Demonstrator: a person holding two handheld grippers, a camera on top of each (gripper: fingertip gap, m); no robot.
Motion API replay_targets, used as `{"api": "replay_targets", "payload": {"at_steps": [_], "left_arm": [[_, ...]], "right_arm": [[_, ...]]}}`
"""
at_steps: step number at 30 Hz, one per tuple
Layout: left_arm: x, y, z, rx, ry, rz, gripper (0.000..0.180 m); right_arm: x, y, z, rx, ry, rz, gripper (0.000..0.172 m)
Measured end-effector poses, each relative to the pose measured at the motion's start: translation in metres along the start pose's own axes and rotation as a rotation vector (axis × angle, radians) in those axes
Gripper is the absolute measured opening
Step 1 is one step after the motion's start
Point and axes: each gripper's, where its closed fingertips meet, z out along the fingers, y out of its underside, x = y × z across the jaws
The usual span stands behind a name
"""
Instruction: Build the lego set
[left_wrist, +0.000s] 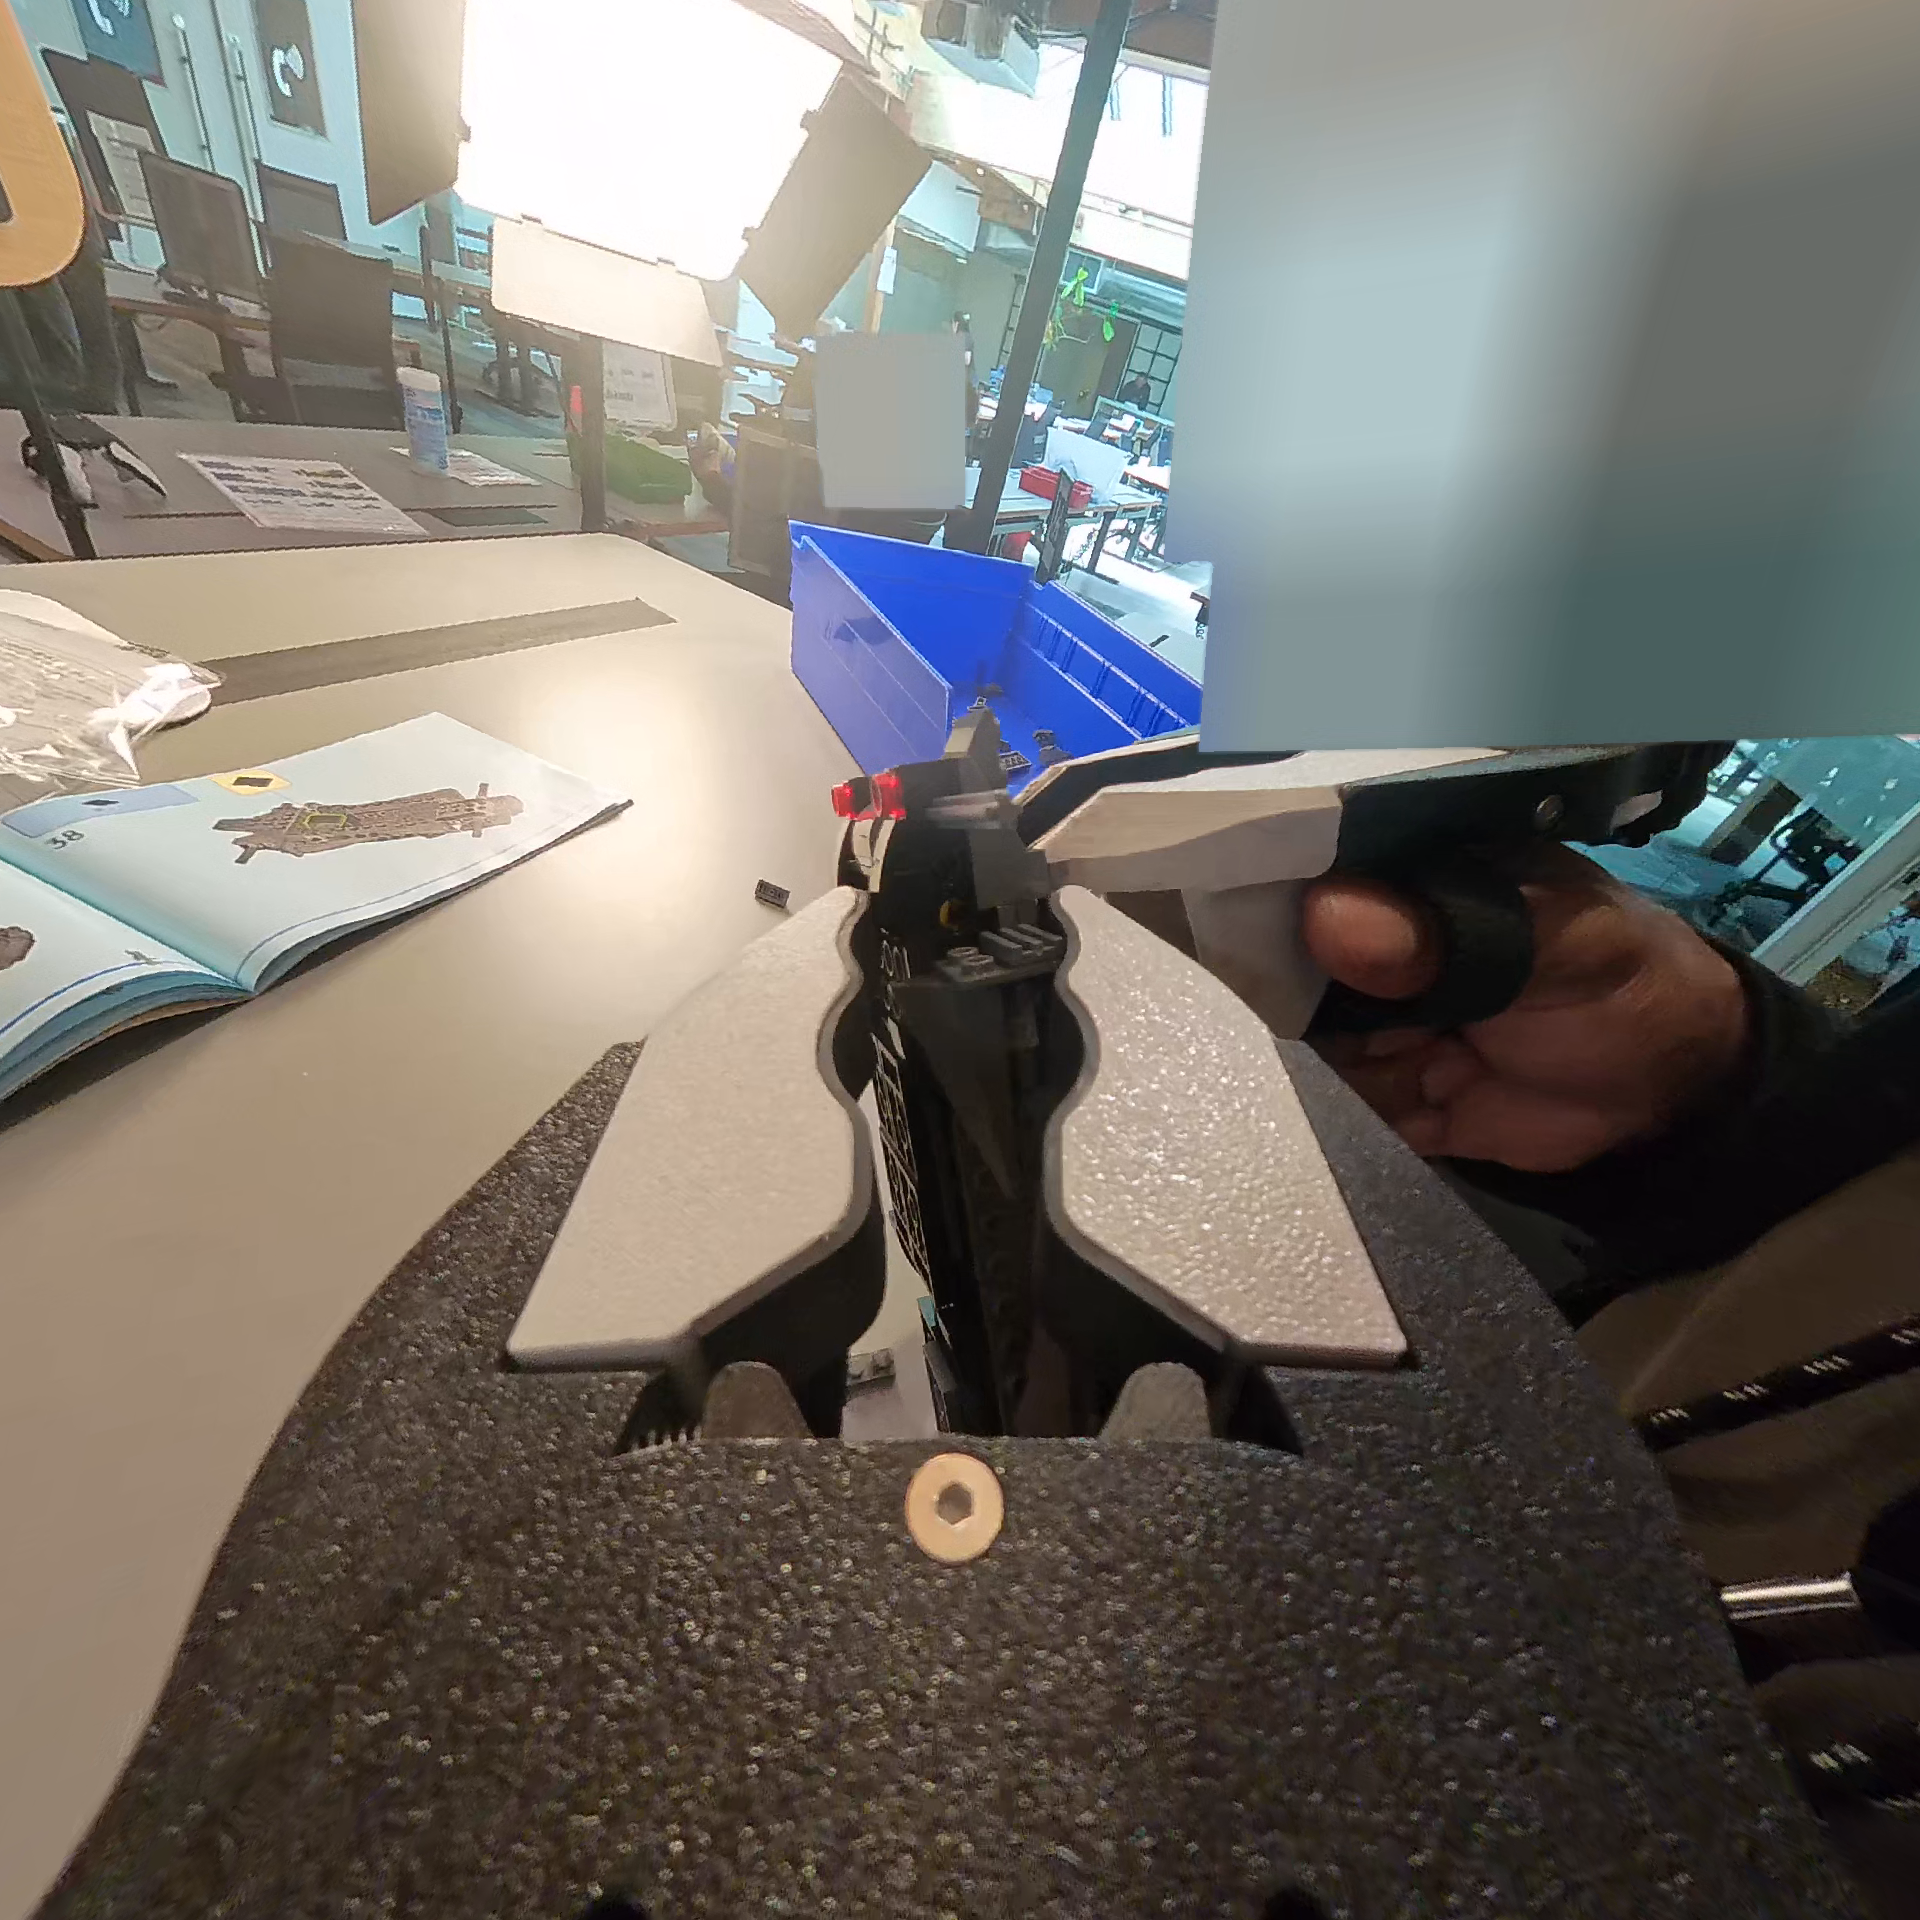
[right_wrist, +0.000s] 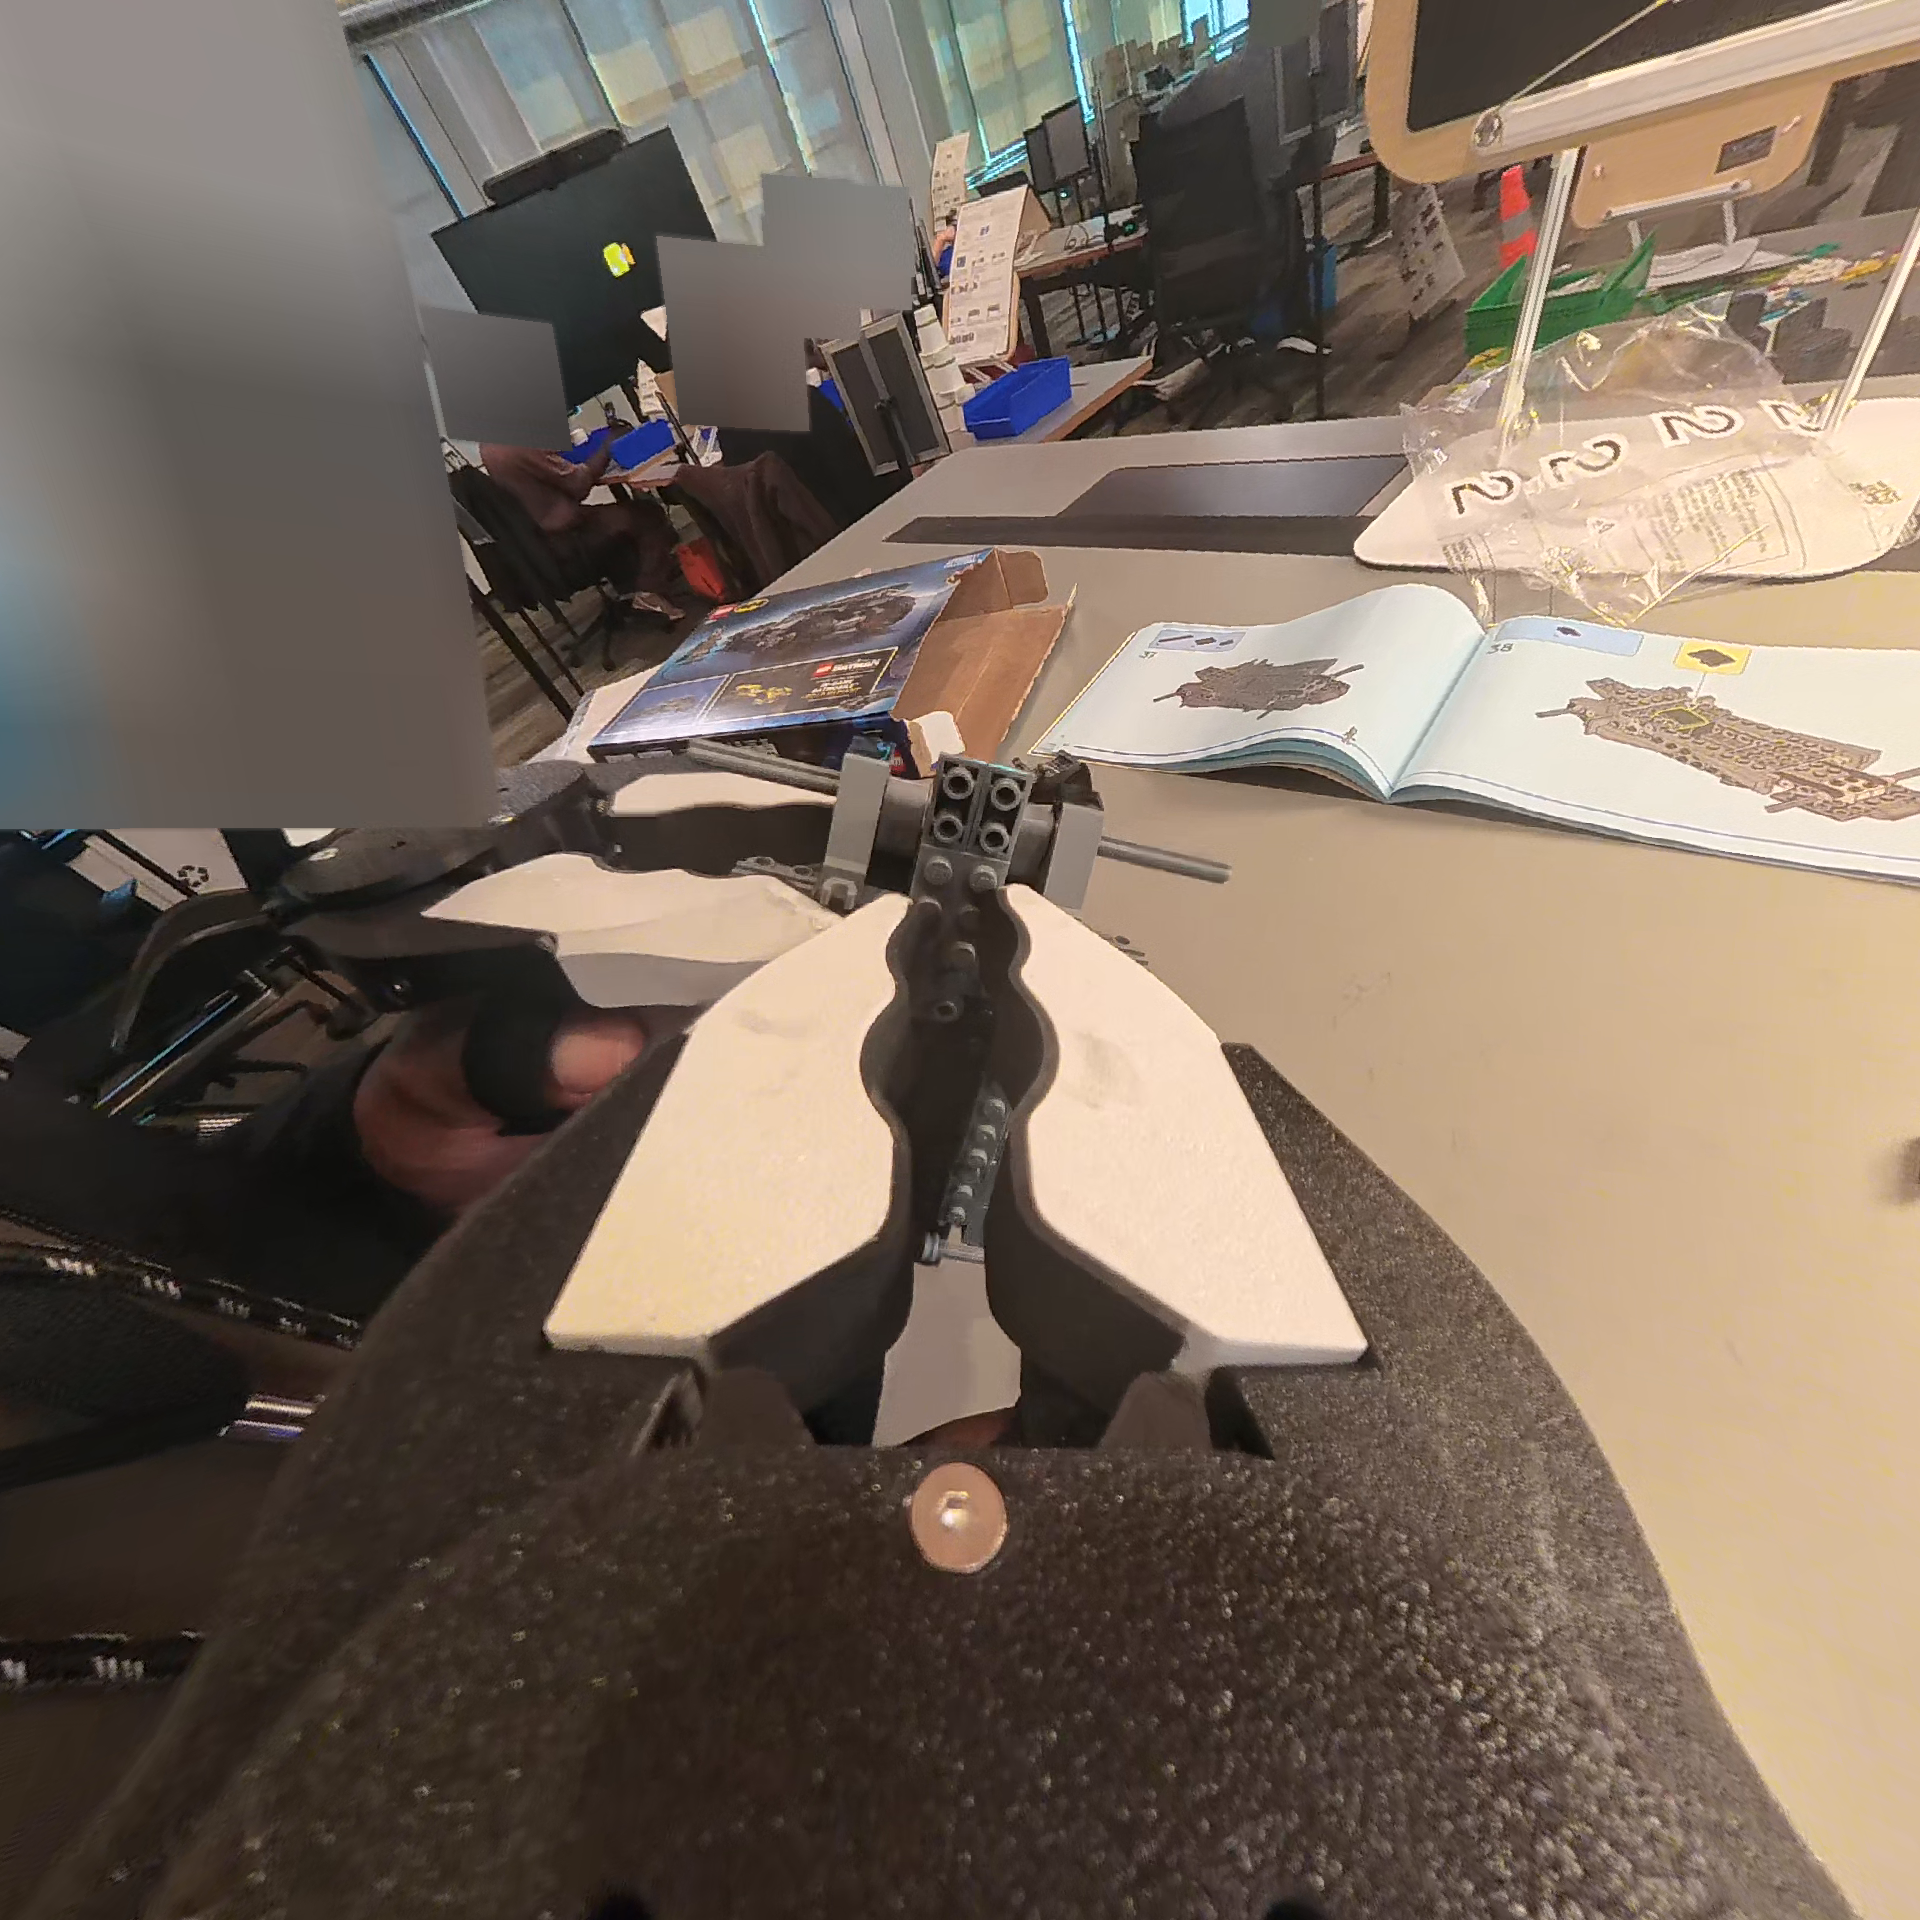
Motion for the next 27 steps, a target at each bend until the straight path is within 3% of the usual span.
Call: {"api": "replay_targets", "payload": {"at_steps": [6,13,27], "left_arm": [[-0.005,0.001,0.003,0.048,0.09,-0.235,0.03],[-0.001,0.005,0.001,-0.046,0.088,-0.135,0.03],[0.006,0.018,0.002,-0.179,0.139,-0.191,0.03]], "right_arm": [[0.007,-0.002,0.0,-0.002,0.001,-0.047,0.016],[0.009,-0.011,-0.008,-0.002,-0.007,-0.366,0.026],[0.009,-0.002,-0.007,-0.069,-0.063,-0.78,0.029]]}}
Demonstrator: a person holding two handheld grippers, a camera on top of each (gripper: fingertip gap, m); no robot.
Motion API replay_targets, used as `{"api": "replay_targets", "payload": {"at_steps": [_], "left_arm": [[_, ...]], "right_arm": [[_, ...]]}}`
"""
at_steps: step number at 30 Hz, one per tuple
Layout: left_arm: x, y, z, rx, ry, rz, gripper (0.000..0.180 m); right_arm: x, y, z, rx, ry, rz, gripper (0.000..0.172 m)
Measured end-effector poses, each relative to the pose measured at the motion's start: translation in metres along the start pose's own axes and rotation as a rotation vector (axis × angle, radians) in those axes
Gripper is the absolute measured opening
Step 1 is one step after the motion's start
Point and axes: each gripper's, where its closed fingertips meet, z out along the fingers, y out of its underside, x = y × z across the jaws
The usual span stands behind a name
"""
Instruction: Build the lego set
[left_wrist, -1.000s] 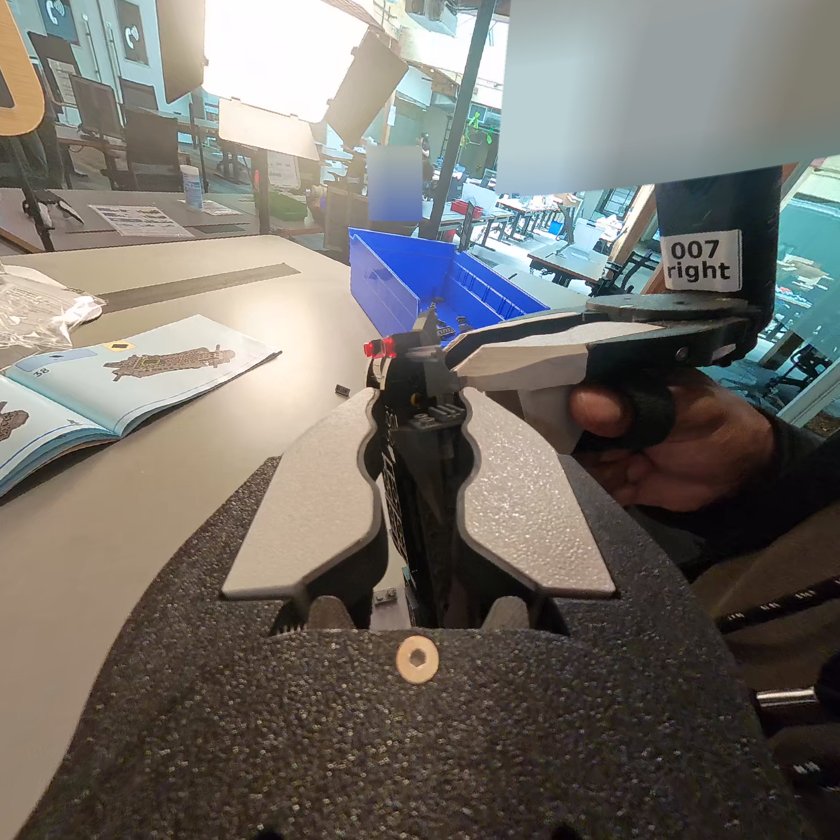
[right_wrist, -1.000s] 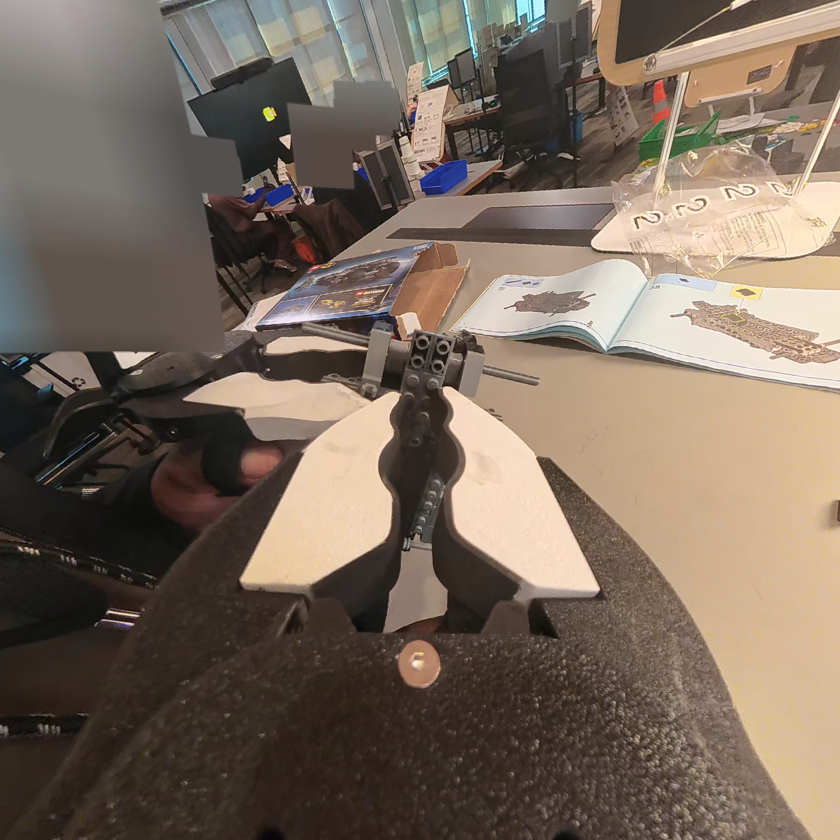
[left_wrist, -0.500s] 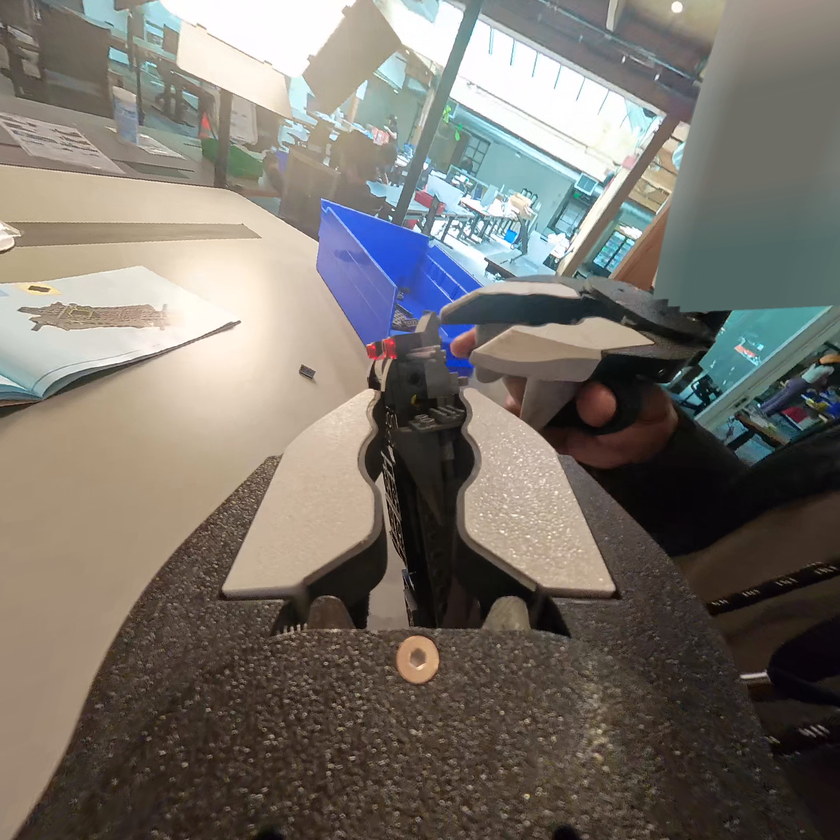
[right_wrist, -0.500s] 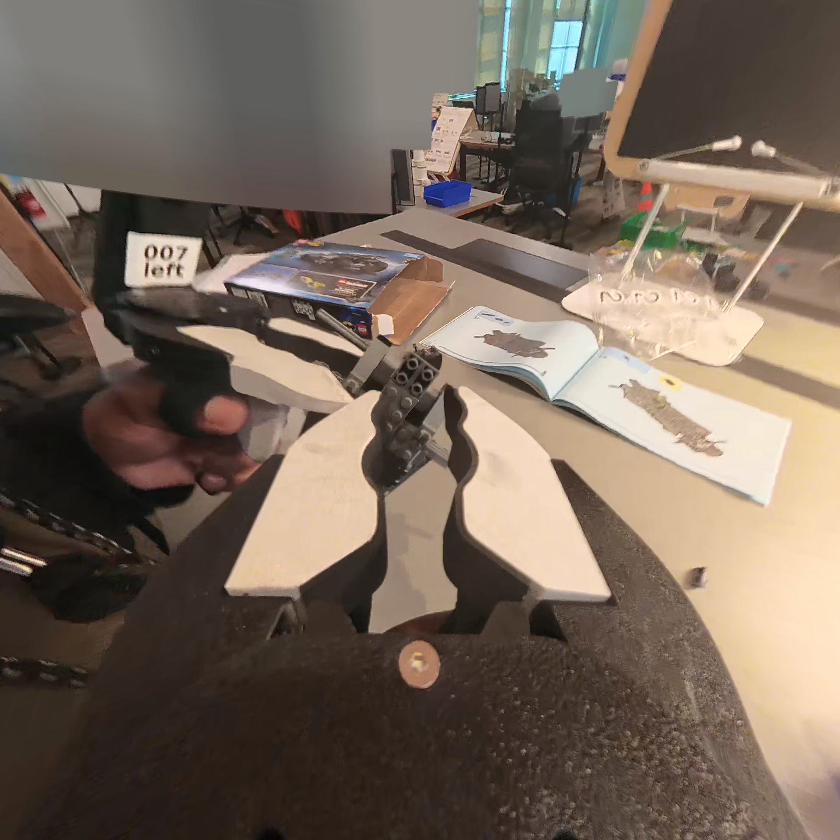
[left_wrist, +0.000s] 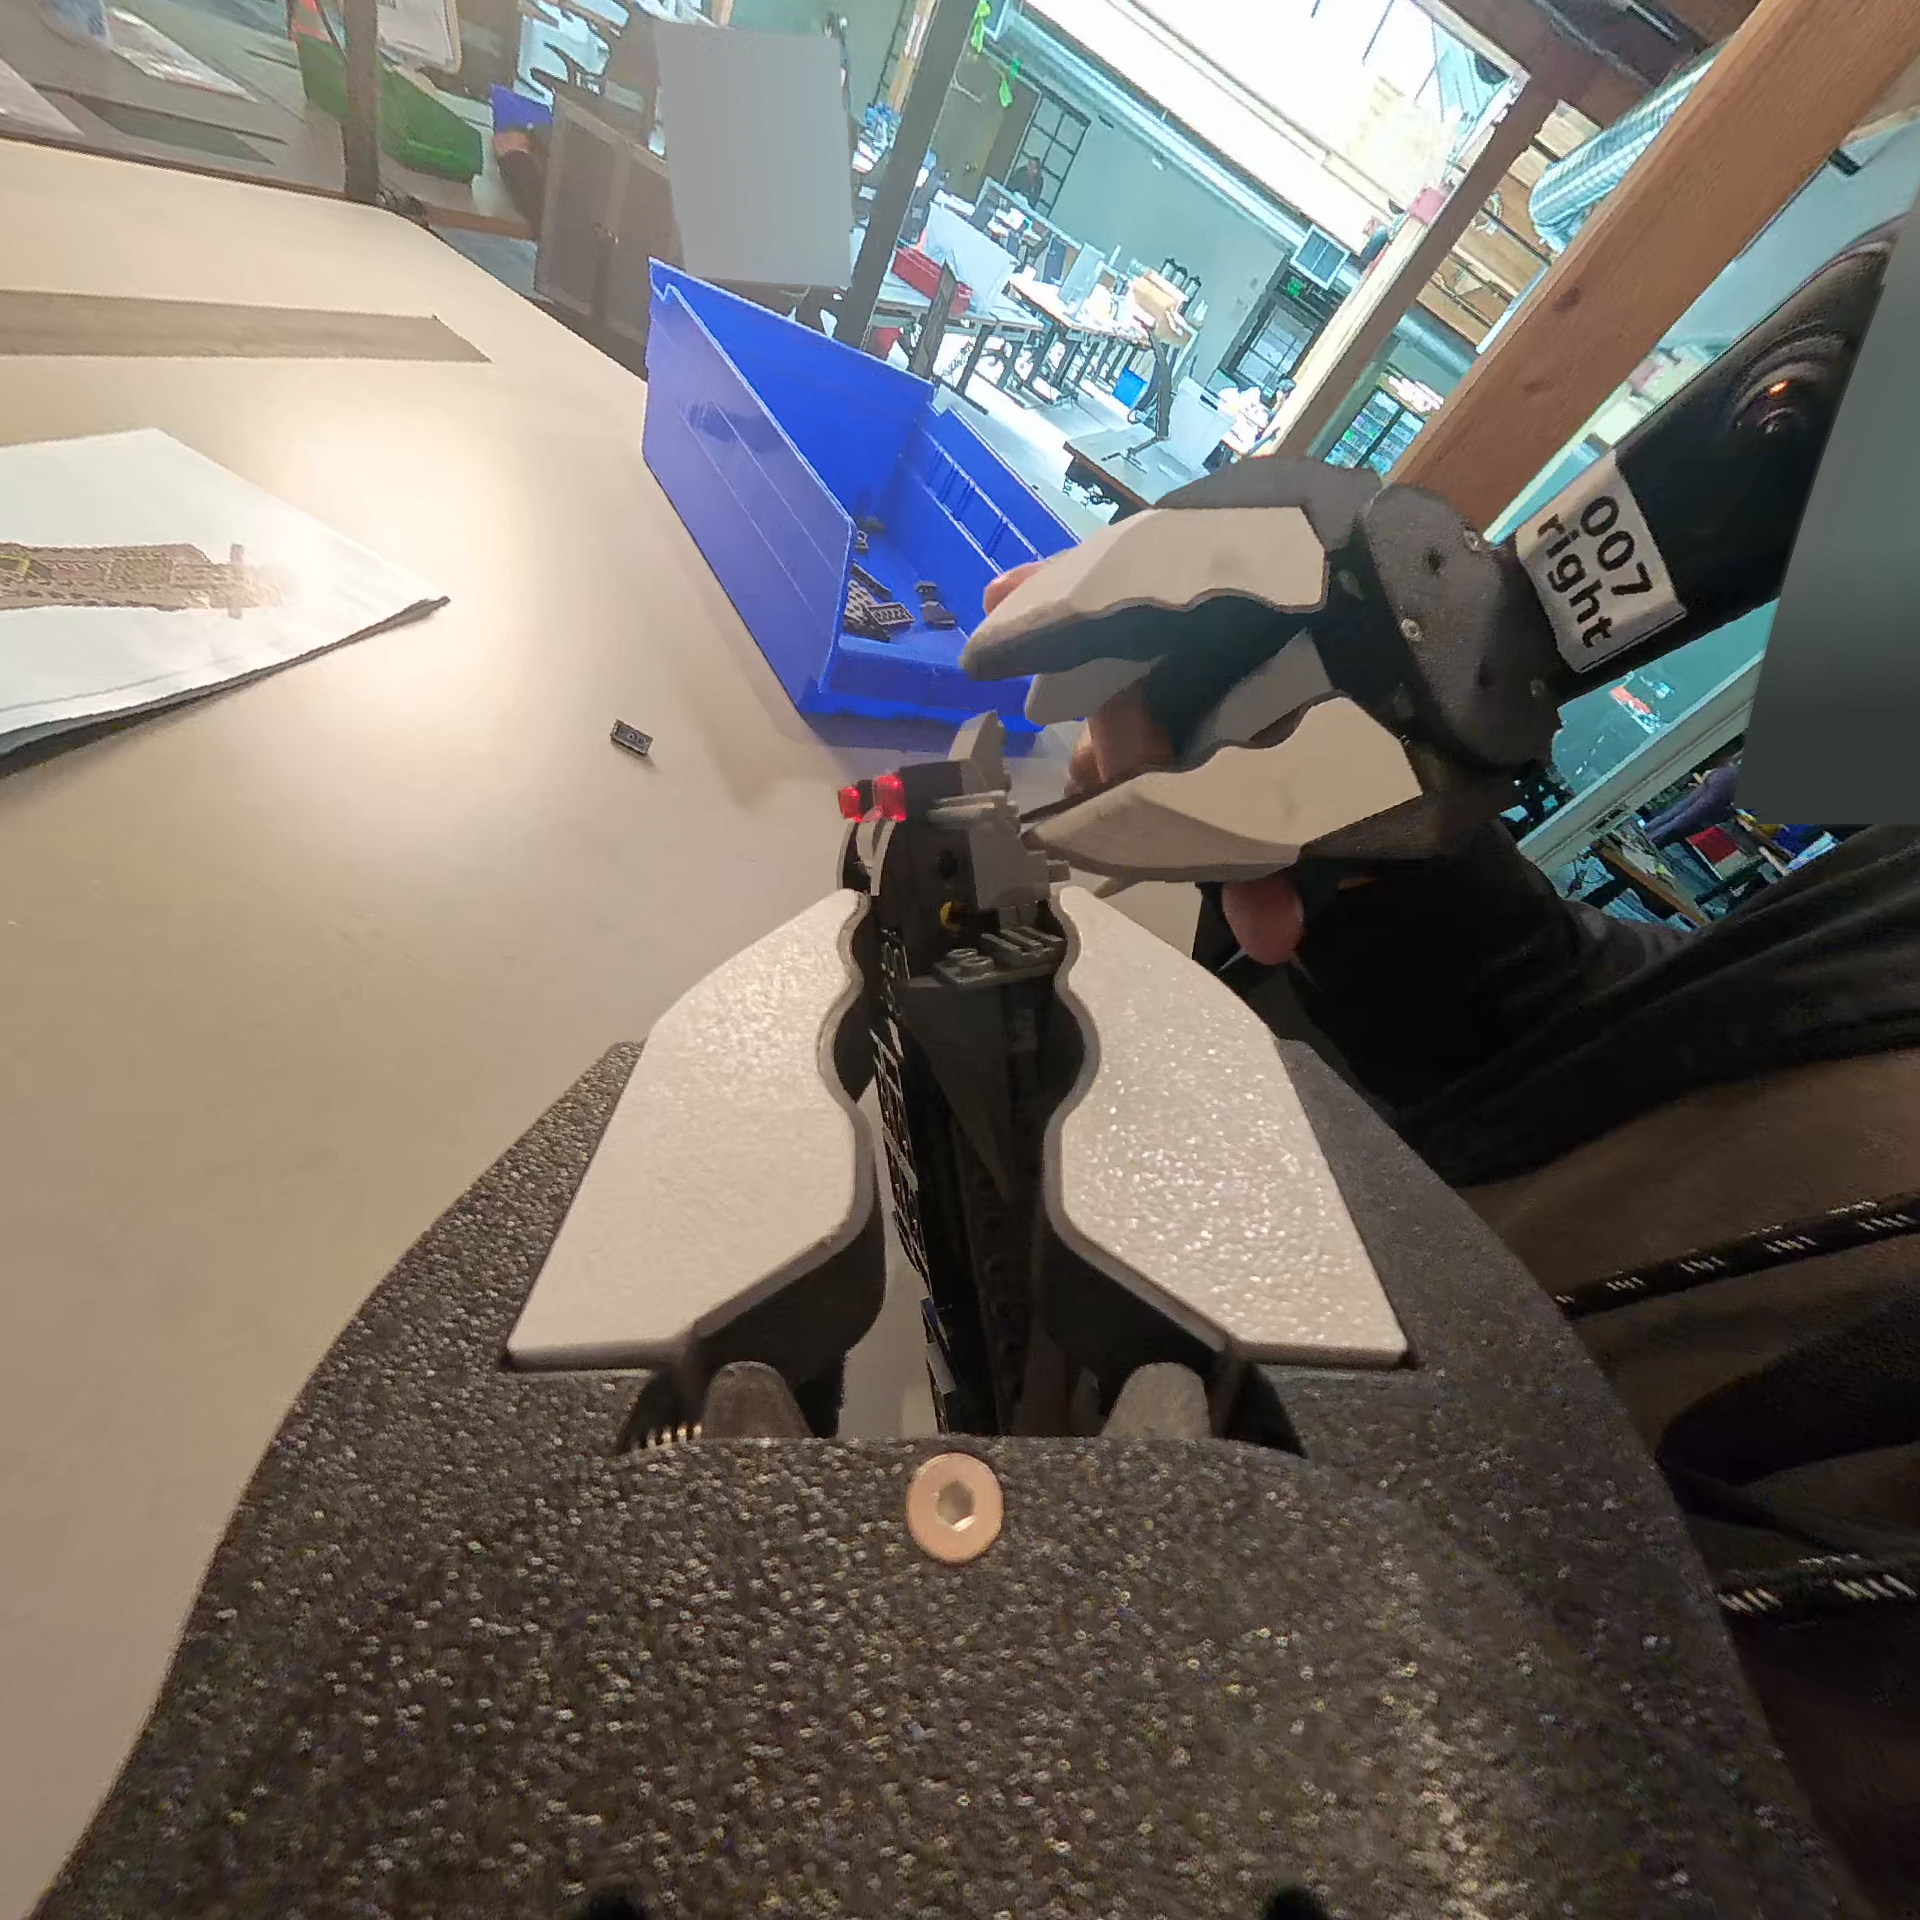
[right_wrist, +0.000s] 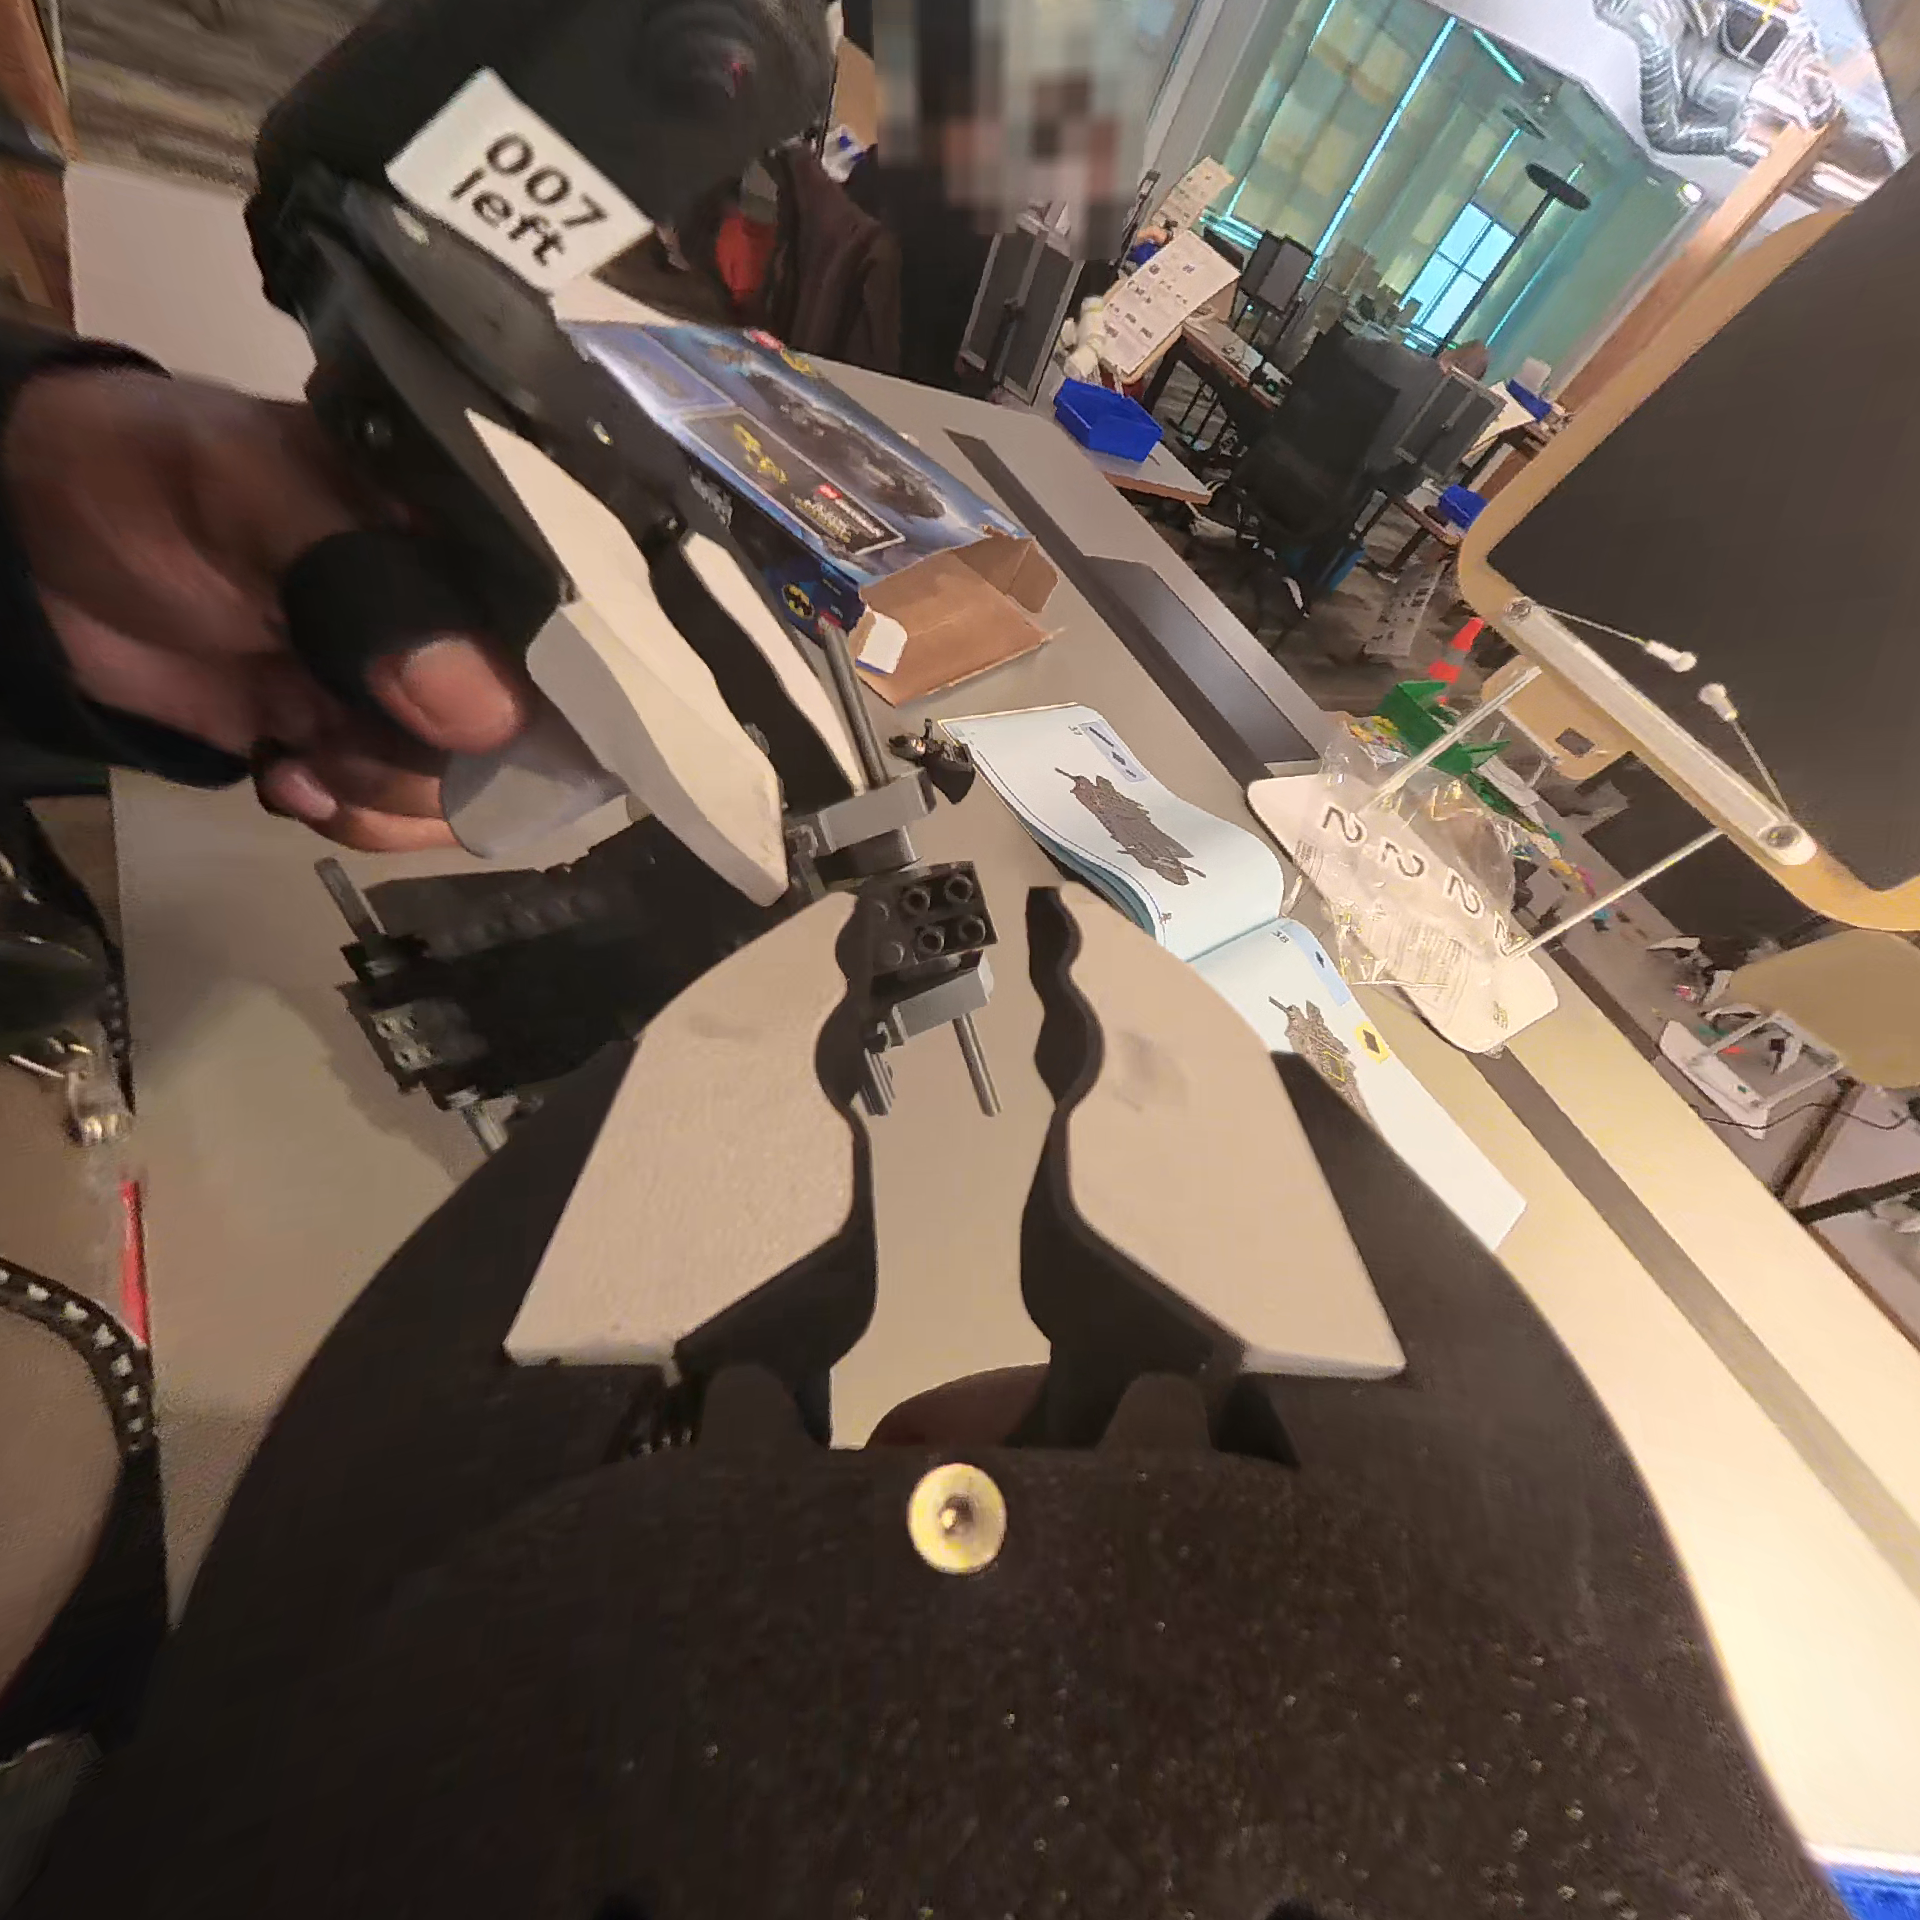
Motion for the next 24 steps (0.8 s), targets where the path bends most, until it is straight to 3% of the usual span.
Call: {"api": "replay_targets", "payload": {"at_steps": [12,24], "left_arm": [[0.004,0.011,0.003,-0.138,0.0,0.081,0.03],[0.01,0.014,0.005,-0.157,-0.006,0.117,0.03]], "right_arm": [[-0.016,0.011,-0.003,-0.09,-0.17,-0.112,0.025],[-0.019,0.012,-0.007,-0.087,-0.234,-0.06,0.02]]}}
